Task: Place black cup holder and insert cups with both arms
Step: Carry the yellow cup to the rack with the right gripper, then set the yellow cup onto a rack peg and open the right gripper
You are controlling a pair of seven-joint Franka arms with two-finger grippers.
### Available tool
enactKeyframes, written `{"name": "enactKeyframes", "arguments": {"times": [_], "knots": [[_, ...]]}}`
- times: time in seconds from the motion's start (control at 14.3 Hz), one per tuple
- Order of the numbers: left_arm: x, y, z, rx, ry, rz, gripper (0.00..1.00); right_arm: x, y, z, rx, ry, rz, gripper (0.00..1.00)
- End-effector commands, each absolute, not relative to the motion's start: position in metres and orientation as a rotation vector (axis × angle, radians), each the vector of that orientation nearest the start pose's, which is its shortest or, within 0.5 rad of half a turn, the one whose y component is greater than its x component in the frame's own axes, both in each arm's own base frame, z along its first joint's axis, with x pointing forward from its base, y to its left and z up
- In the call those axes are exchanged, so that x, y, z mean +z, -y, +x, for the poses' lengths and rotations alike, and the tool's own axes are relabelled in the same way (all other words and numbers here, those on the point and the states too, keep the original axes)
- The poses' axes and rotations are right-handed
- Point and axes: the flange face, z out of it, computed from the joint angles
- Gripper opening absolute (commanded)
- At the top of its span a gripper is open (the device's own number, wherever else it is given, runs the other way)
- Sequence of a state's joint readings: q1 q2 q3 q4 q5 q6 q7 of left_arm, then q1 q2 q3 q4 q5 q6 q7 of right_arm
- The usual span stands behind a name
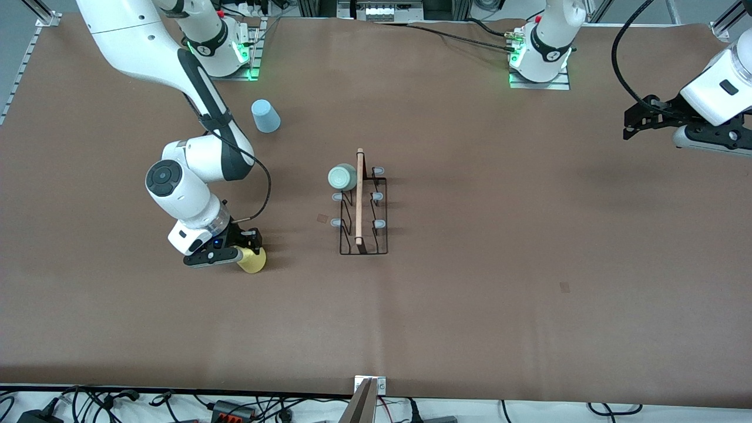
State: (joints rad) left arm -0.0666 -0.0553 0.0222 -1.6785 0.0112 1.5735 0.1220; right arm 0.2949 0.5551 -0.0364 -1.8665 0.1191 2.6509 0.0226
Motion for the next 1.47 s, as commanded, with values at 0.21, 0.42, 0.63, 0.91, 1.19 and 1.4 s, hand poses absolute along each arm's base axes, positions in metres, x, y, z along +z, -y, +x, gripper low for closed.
{"name": "enactKeyframes", "arguments": {"times": [0.21, 0.42, 0.63, 0.91, 1.19, 1.4], "knots": [[0.609, 0.026, 0.538, 0.089, -0.261, -3.149, 1.0, 0.318, -0.217, 0.618, -0.244, -0.06, -3.009, 0.14], [0.61, 0.027, 0.538, 0.086, -0.266, -3.149, 1.0, 0.363, -0.261, 0.596, -0.22, -0.293, -2.952, 0.14], [0.61, 0.027, 0.538, 0.086, -0.266, -3.15, 1.0, 0.386, -0.308, 0.577, -0.216, -0.426, -2.881, 0.14], [0.61, 0.027, 0.538, 0.088, -0.258, -3.17, 1.0, 0.407, -0.353, 0.563, -0.232, -0.491, -2.819, 0.14], [0.609, 0.024, 0.537, 0.109, -0.25, -3.186, 1.0, 0.391, -0.364, 0.561, -0.242, -0.465, -2.821, 0.14], [0.605, 0.023, 0.54, 0.119, -0.245, -3.186, 1.0, 0.379, -0.368, 0.561, -0.254, -0.445, -2.832, 0.14]]}}
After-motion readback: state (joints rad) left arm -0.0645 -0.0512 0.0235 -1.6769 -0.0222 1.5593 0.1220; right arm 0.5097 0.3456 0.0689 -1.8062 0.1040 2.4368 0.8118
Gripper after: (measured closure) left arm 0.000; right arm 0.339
